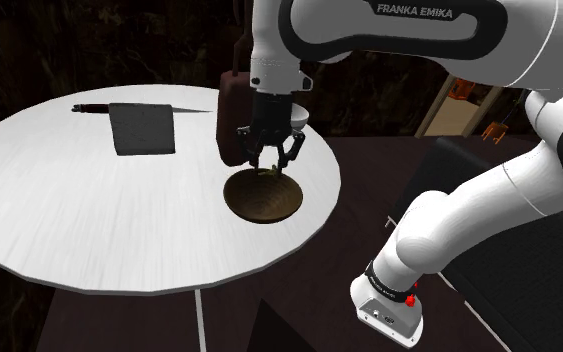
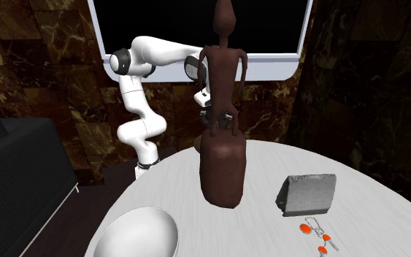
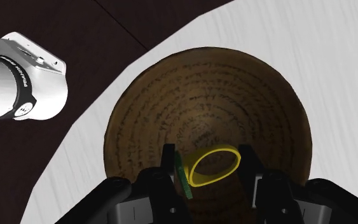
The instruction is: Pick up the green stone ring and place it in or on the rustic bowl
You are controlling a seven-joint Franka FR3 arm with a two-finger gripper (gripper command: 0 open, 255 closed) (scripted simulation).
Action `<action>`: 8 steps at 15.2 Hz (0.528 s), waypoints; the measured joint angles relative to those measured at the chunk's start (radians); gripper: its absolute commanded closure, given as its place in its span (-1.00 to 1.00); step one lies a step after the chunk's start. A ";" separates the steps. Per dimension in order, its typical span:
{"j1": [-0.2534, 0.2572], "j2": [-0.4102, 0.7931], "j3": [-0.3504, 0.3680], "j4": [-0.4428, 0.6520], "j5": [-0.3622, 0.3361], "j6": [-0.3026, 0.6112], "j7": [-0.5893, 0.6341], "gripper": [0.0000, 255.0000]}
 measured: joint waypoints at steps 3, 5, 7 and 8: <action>0.003 -0.005 0.006 -0.044 0.005 0.039 -0.006 1.00; 0.003 -0.005 0.009 -0.072 0.007 0.066 -0.013 1.00; 0.003 -0.001 0.012 -0.094 0.008 0.091 -0.018 1.00; 0.004 -0.002 0.013 -0.099 0.009 0.095 -0.018 1.00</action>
